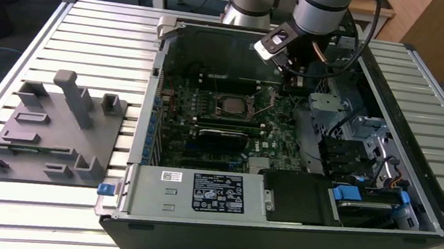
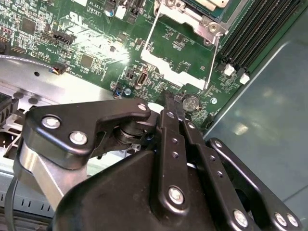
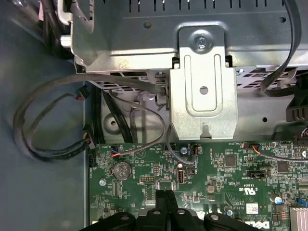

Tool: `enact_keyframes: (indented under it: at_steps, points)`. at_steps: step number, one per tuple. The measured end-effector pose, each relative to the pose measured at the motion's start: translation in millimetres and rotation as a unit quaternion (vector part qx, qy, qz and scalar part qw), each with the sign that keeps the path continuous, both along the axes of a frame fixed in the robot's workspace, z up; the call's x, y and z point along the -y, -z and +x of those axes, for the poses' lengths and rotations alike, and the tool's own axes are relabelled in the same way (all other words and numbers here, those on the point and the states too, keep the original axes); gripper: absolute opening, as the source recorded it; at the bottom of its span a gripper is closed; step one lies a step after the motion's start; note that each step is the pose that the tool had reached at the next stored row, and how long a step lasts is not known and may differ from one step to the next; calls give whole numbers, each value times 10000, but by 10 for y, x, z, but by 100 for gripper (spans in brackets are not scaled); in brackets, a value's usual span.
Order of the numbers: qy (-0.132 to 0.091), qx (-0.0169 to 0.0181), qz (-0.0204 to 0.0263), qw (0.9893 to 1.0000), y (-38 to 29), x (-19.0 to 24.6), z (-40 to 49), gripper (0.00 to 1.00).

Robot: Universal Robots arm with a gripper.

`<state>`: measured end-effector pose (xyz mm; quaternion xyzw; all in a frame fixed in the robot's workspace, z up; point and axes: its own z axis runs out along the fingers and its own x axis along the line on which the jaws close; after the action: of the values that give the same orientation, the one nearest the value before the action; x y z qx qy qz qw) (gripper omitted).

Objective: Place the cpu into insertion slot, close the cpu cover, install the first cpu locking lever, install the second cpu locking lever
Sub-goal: 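Close the cpu cover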

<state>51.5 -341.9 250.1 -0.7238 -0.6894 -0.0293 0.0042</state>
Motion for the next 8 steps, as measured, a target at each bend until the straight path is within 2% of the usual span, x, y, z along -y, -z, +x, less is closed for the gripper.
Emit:
enact_keyframes:
  at_steps: [8]
  points:
    - [42, 0, -1, 10000, 19, 0, 2, 10]
